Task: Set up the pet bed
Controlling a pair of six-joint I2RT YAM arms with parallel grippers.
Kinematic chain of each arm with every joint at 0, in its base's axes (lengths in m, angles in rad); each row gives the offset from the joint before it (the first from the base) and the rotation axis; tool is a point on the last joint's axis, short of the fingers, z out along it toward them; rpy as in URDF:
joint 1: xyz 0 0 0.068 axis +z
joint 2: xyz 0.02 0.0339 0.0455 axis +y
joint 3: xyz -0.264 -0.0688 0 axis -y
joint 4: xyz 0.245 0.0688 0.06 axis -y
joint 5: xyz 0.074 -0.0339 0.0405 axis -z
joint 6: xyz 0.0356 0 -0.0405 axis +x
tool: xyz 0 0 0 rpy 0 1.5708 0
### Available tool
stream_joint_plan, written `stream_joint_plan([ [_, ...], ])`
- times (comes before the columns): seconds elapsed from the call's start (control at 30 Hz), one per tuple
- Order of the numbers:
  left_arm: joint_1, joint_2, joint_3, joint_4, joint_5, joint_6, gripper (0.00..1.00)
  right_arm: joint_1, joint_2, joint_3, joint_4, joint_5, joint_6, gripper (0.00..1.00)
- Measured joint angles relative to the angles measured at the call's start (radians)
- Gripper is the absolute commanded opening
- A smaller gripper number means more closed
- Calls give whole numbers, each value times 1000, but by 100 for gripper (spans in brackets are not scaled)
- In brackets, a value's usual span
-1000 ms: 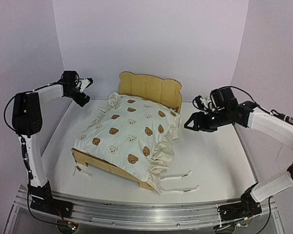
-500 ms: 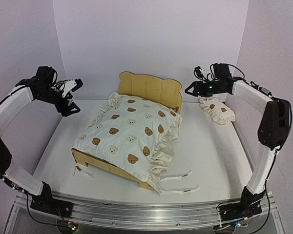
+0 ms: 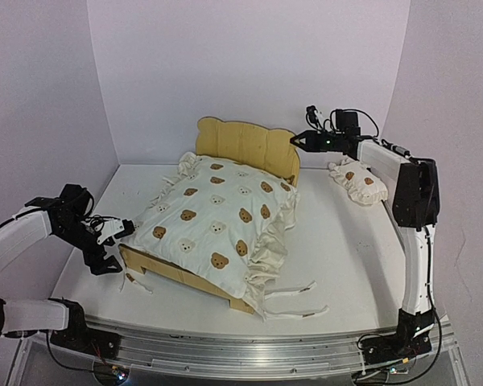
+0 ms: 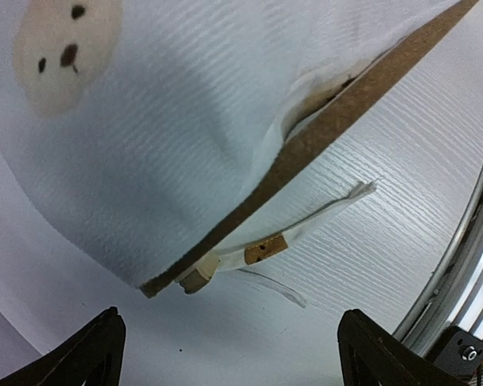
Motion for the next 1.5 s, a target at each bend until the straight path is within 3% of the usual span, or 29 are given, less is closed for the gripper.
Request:
stream_joint_plan([
  [0.17, 0, 78, -28, 125, -28, -5, 91, 2, -39, -130, 157, -24, -62, 14],
  [0.37, -3, 189, -13, 278, -20, -28, 90, 6, -256, -431, 198, 47, -120, 14],
  [0.63, -39, 459, 194, 353, -35, -83, 90, -5, -658, -880, 186, 256, -139, 23],
  [0.87, -126, 728, 466, 369, -89, -105, 90, 52, -961, -1141, 136, 532, -51, 24],
  [1.03, -117, 946, 743, 400, -139, -139, 90, 169, -1109, -1233, 68, 705, 46, 26],
  [1.23, -115, 1109, 984, 506, -166, -219, 90, 303, -1159, -1232, -45, 753, 183, 36],
  [1.37, -126, 1109, 995, 544, -159, -261, 91, 334, -1160, -1187, -187, 752, 234, 44],
  [1.5, -115, 1031, 870, 558, -133, -301, 91, 341, -1189, -1118, -355, 782, 245, 46],
])
